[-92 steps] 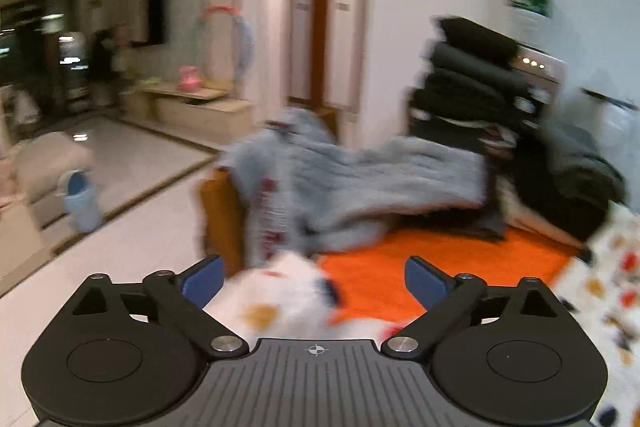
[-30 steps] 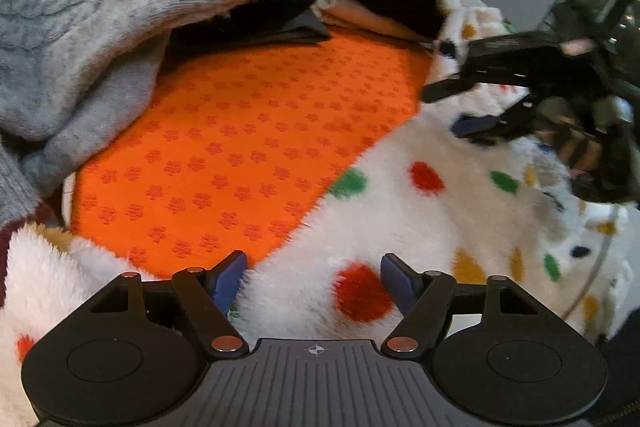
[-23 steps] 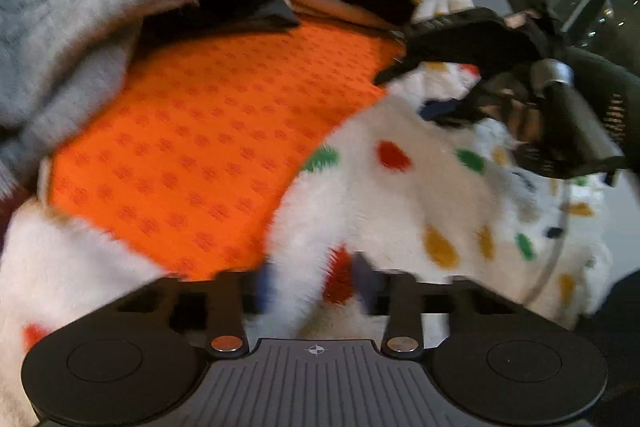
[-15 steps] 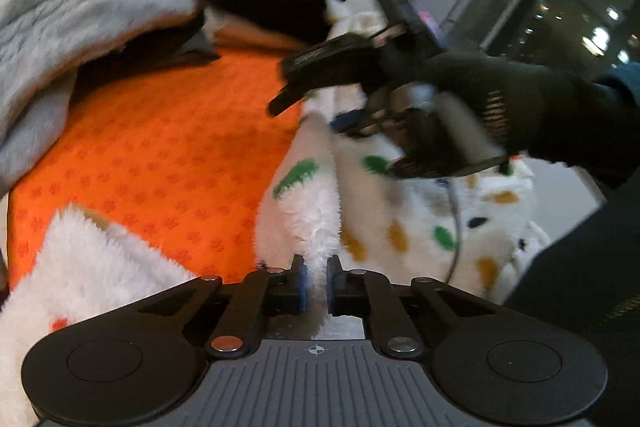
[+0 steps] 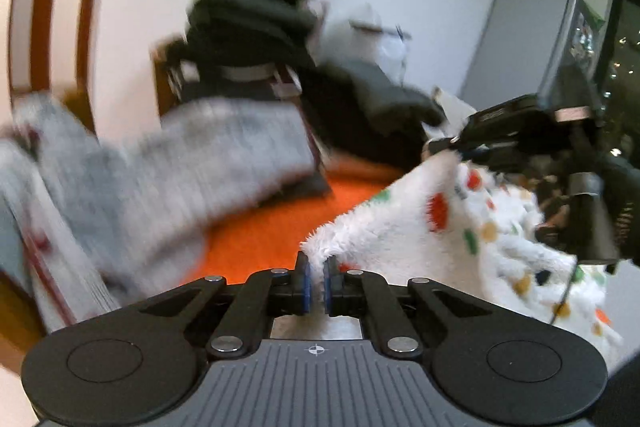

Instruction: Fold clothes

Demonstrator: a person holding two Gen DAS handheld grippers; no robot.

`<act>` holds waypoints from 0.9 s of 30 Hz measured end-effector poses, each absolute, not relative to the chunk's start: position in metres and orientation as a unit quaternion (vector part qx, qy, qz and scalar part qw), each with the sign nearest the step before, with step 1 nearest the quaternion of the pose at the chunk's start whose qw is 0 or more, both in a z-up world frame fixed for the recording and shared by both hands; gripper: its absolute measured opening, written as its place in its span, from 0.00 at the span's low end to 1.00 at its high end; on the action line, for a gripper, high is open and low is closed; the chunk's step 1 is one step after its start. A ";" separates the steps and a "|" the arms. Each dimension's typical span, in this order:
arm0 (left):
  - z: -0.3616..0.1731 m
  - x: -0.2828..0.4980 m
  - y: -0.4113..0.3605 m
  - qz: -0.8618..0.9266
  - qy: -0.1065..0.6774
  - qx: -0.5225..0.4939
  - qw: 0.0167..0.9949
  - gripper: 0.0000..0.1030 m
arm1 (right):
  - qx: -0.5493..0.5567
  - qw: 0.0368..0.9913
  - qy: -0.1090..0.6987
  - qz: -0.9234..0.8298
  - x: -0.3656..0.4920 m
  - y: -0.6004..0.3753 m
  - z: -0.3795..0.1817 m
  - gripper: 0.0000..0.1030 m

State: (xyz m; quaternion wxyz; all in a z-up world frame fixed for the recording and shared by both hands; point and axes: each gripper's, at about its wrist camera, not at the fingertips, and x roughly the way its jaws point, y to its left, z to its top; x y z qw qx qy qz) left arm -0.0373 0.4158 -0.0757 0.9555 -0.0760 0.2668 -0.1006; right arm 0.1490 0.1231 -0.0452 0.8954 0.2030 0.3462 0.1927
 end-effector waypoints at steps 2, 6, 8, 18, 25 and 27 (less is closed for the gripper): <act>-0.058 -0.023 0.416 -0.080 0.245 -0.055 0.965 0.08 | 0.193 0.905 0.315 0.211 0.159 0.128 -0.018 0.11; -0.033 0.018 0.423 -0.038 0.213 -0.033 0.976 0.08 | 0.169 0.919 0.273 0.227 0.191 0.142 0.010 0.11; -0.032 0.043 0.424 -0.022 0.218 -0.025 0.975 0.08 | 0.154 0.922 0.270 0.230 0.212 0.152 0.012 0.11; -0.101 0.093 0.431 0.014 0.313 -0.015 0.950 0.30 | 0.044 0.905 0.347 0.243 0.260 0.197 -0.051 0.32; -0.093 0.070 0.435 0.024 0.296 -0.046 0.954 0.67 | 0.013 0.905 0.340 0.256 0.220 0.169 -0.043 0.64; -0.085 0.060 0.430 0.022 0.289 -0.052 0.956 0.71 | 0.010 0.905 0.336 0.261 0.206 0.154 -0.034 0.66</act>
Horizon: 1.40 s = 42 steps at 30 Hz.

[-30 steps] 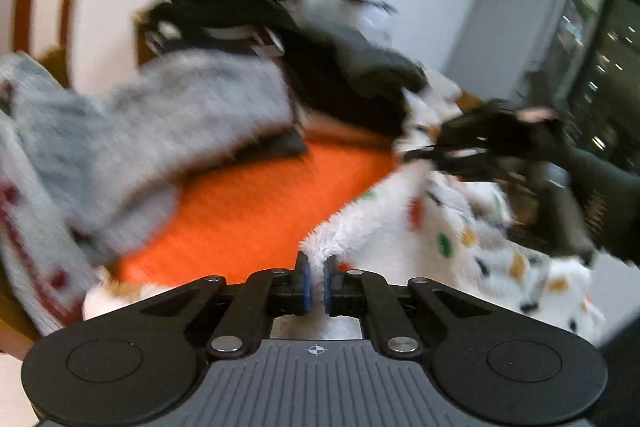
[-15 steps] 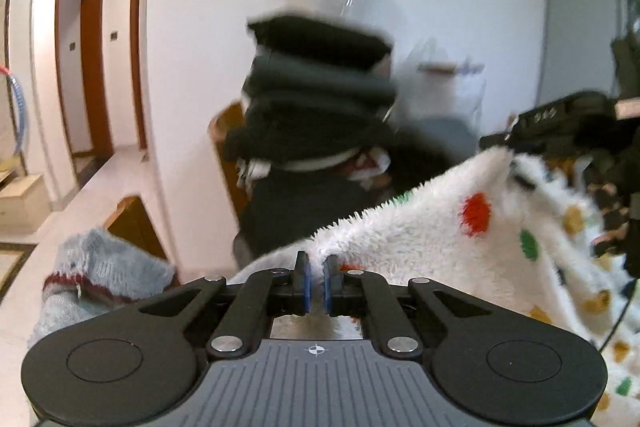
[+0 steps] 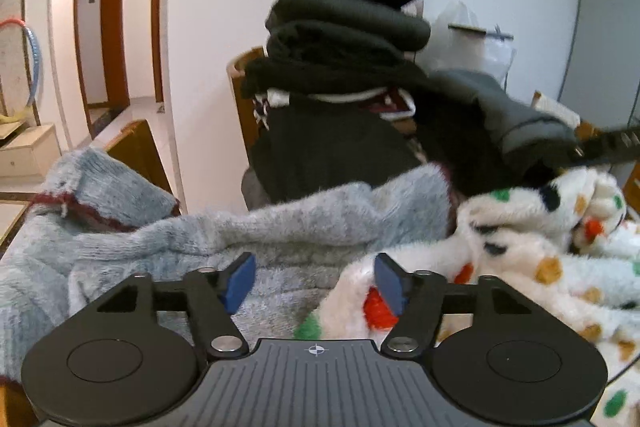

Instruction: Fold clothes

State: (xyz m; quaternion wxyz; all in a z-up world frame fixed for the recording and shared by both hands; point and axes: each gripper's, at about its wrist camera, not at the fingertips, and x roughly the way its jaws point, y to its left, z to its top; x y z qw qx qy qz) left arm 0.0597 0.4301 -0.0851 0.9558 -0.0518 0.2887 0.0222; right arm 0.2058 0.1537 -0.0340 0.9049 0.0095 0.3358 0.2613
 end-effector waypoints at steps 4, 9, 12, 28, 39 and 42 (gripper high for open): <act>-0.074 0.040 0.416 0.014 0.284 -0.058 0.957 0.75 | 0.002 0.906 0.329 0.268 0.175 0.120 -0.020 0.72; -0.071 0.008 0.378 -0.008 0.286 -0.038 0.958 0.76 | -0.008 0.907 0.328 0.264 0.130 0.064 -0.012 0.74; -0.074 -0.012 0.350 -0.018 0.288 -0.030 0.957 0.79 | -0.010 0.907 0.332 0.257 0.105 0.031 -0.014 0.76; -0.110 -0.125 0.159 -0.083 0.324 -0.017 0.942 0.84 | 0.001 0.874 0.397 0.281 -0.035 -0.126 -0.073 0.76; -0.156 -0.164 0.041 -0.123 0.341 0.036 0.931 0.72 | 0.010 0.871 0.409 0.273 -0.086 -0.215 -0.085 0.76; -0.162 -0.163 0.021 -0.141 0.345 0.041 0.927 0.79 | 0.022 0.873 0.411 0.262 -0.094 -0.236 -0.085 0.76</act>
